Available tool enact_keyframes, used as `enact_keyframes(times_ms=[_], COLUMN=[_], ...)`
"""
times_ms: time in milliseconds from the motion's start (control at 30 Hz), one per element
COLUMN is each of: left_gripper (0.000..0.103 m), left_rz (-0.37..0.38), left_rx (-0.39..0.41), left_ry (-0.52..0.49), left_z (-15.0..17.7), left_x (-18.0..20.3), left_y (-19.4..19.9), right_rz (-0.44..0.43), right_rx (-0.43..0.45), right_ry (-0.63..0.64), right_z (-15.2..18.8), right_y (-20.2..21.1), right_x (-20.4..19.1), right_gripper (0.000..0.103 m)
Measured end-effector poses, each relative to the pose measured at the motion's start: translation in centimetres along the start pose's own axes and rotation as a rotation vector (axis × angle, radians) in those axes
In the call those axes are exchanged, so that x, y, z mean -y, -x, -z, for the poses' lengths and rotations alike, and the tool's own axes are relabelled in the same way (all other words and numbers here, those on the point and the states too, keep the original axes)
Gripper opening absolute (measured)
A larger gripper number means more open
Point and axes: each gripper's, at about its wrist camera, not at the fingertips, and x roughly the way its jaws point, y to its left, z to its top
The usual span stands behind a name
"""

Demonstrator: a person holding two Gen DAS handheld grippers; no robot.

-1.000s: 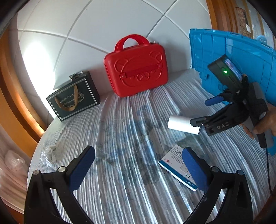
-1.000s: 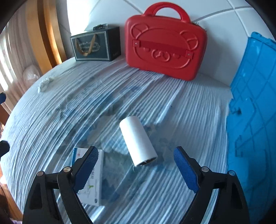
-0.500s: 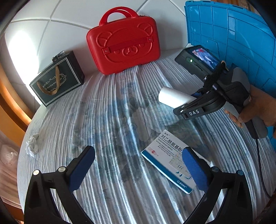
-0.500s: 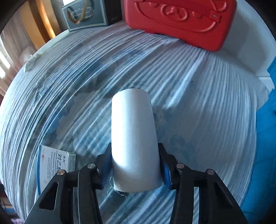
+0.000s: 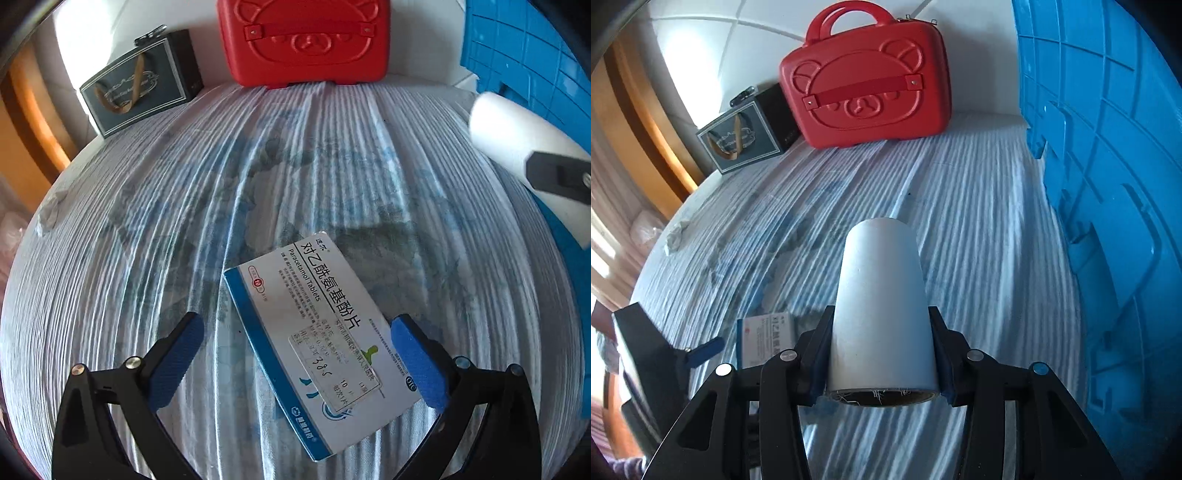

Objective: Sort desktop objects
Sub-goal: 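Grasp the white lint roller with the right tool while the left tool grasps the paracetamol box, then carry the lint roller and paracetamol box over the blue crate with both tools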

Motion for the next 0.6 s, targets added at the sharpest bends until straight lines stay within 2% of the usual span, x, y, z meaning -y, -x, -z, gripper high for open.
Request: enact_keyframes(times_ms=[67, 133, 167, 200, 233, 300, 333, 400, 500, 600], left_gripper=[0.103, 0.103, 0.103, 0.103, 0.103, 0.103, 0.101, 0.074, 0.074, 0.073], left_rz=[0.029, 0.063, 0.015, -0.022, -0.034, 0.014, 0.012, 0.035, 0.038, 0.055], left_rx=[-0.003, -0.041, -0.077, -0.031, -0.025, -0.050, -0.041, -0.015, -0.001, 0.008], left_ry=[0.081, 0.142, 0.115, 0.068, 0.059, 0.109, 0.104, 0.041, -0.076, -0.127], left_z=[0.3, 0.2, 0.2, 0.2, 0.2, 0.2, 0.2, -0.2, -0.6, -0.3], left_x=[-0.6, -0.5, 0.3, 1.2, 1.5, 0.6, 0.4, 0.5, 1.1, 0.5], left_y=[-0.3, -1.3, -2.0, -1.7, -1.6, -1.9, -1.9, -1.3, -0.9, -0.8], right_rz=[-0.014, -0.042, -0.061, -0.068, -0.074, -0.085, -0.089, -0.089, -0.091, -0.091], right_rx=[0.002, 0.003, 0.003, 0.004, 0.006, 0.015, 0.025, 0.046, 0.085, 0.096], right_ry=[0.015, 0.014, 0.015, 0.018, 0.028, 0.042, 0.049, 0.061, 0.058, 0.049], right_z=[0.7, 1.1, 1.2, 1.4, 1.6, 2.0, 2.1, 2.3, 2.5, 2.6], right_y=[0.9, 1.4, 1.6, 2.0, 2.2, 2.9, 3.4, 4.3, 5.7, 6.5], right_x=[-0.2, -0.6, -0.8, -1.0, -1.3, -1.7, -1.8, -2.1, -2.1, -2.1], right_gripper=[0.046, 0.046, 0.046, 0.046, 0.046, 0.046, 0.046, 0.046, 0.046, 0.046])
